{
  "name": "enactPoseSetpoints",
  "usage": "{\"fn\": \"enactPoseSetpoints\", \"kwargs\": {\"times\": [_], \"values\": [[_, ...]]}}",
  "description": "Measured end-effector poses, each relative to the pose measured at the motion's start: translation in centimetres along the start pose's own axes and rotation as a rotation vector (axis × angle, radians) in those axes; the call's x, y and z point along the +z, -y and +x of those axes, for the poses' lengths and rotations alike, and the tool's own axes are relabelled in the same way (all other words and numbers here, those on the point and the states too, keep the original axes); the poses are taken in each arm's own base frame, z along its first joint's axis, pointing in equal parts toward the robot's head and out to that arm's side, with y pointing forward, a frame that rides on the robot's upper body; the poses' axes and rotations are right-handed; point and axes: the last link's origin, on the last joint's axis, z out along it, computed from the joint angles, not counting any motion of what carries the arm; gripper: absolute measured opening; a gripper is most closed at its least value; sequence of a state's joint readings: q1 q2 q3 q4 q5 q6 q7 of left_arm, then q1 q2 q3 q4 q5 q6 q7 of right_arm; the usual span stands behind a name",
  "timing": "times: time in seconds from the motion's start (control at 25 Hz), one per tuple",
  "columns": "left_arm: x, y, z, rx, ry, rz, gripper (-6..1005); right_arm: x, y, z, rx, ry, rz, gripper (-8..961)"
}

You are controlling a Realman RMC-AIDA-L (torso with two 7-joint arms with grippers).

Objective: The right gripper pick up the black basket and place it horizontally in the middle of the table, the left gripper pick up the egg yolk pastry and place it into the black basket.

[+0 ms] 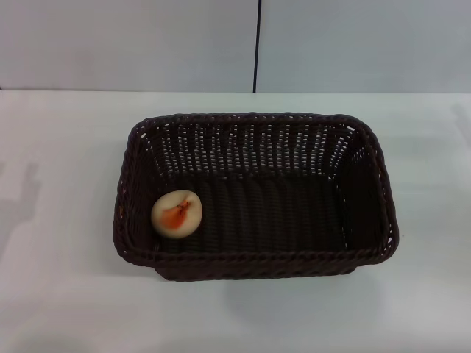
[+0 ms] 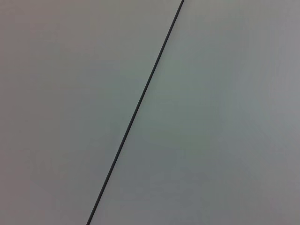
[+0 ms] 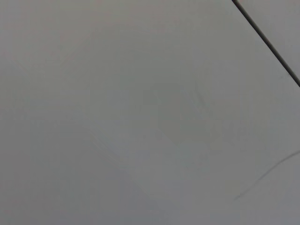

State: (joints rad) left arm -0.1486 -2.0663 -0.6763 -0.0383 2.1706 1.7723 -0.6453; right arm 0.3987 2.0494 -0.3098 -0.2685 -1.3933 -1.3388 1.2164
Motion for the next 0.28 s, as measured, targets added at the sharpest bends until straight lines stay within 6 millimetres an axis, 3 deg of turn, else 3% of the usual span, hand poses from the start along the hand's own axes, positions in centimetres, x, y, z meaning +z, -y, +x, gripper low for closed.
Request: {"fn": "enactPoseSetpoints", "kwargs": {"times": [0.28], "values": [[-0.03,-0.01,0.01,-0.001,-0.001,0.0,570,-0.1,0.11,-0.1,0.002,0.007,0.006,589]]}}
